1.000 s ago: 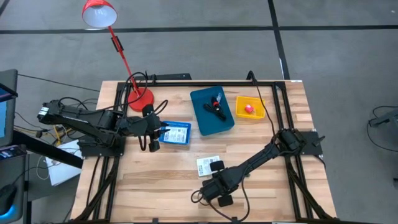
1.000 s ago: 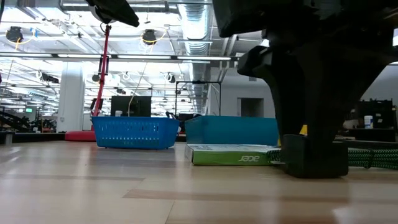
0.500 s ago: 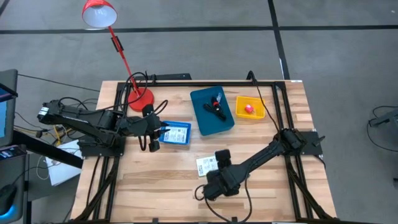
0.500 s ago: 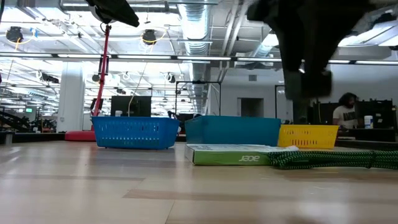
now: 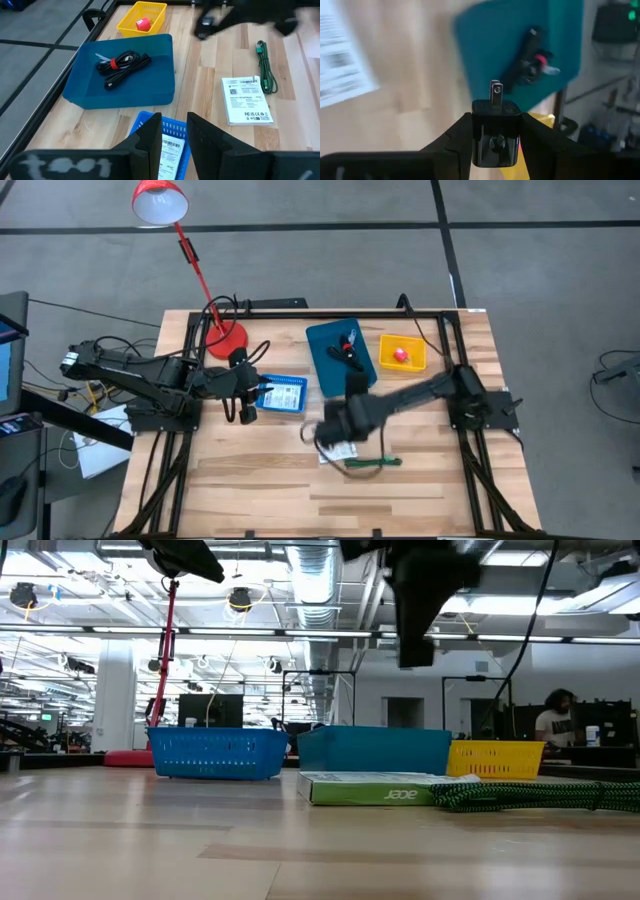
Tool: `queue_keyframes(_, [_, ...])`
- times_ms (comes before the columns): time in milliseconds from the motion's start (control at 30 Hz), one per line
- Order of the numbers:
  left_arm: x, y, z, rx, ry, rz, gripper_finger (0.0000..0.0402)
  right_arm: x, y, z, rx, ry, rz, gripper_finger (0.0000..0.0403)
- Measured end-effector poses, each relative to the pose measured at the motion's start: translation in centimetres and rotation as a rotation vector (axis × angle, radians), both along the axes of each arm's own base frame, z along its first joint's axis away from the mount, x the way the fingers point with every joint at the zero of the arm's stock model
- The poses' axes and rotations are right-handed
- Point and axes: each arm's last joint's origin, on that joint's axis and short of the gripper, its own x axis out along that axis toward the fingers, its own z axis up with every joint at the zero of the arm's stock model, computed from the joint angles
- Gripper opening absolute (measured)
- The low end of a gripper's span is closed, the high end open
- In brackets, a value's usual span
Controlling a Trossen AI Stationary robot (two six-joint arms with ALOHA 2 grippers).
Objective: Pick and place items into bin
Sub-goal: Put the black charger adapter into the yellow basket
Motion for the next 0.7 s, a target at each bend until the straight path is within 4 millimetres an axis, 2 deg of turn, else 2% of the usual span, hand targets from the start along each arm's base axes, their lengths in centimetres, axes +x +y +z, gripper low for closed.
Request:
queue_keyframes(133, [0.0, 0.0, 0.0, 0.0, 0.002, 0.0, 0.008, 0.3, -4.0, 0.7, -0.029, -0.014, -0.085, 0.0121])
queue_keyframes(333, [0.0, 0.0, 0.0, 0.0, 0.002, 0.0, 0.008, -0.4, -10.9, 0.5, -0.053, 0.007, -0.283, 0.0121])
queue_keyframes(533, [0.0, 0.0, 0.0, 0.0, 0.002, 0.0, 0.008, -2.0, -17.1, -1.4, -0.032, 0.065, -0.504, 0.0121])
queue_keyframes(700, [0.0, 0.0, 0.0, 0.0, 0.002, 0.0, 0.008, -3.8, -20.5, -3.5, -0.011, 0.147, -0.636, 0.0121])
